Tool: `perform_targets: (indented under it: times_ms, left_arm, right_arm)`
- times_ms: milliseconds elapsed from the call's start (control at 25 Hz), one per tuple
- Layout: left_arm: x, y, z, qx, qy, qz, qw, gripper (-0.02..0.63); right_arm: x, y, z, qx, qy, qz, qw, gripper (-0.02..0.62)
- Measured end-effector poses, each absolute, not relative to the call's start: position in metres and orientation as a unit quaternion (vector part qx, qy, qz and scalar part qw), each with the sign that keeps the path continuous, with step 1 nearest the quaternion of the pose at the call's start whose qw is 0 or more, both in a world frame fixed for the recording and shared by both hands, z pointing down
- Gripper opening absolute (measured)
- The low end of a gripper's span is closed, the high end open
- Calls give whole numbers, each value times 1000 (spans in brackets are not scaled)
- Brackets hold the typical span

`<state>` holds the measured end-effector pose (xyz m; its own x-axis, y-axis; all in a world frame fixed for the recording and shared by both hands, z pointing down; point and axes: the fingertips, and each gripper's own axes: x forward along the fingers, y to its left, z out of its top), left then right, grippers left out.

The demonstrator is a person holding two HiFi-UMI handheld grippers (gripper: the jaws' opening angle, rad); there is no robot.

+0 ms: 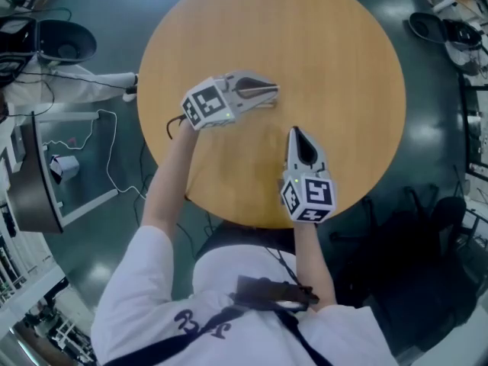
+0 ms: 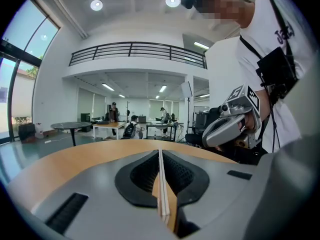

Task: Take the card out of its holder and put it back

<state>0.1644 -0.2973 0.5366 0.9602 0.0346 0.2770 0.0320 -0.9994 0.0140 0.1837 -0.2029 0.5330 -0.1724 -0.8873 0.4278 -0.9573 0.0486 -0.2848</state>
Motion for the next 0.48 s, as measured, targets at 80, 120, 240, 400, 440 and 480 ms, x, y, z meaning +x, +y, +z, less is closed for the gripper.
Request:
perform_targets:
  times_ms: [80, 120, 240, 400, 440, 480]
  left_arm:
    - [163, -298, 538, 990, 20, 137, 8, 28]
    - [163, -298, 537, 991, 21, 135, 10, 28]
    - [163, -299, 535, 990, 30, 136, 10, 28]
    - [160, -297, 535, 989, 42, 141, 8, 28]
    - [160, -296, 535, 989, 45, 142, 7, 28]
    - [159, -296, 535, 989, 47, 143, 7, 28]
  right_arm:
    - [185, -203, 534, 642, -719, 258, 68, 13]
    - [186, -204, 535, 643, -717, 259, 69, 13]
    - [193, -204, 538, 647, -712, 264, 71, 13]
    - [193, -207, 541, 651, -707, 267, 71, 12]
    - [192, -208, 541, 651, -707, 267, 71, 14]
    - [190, -209, 540, 651, -707, 267, 71, 14]
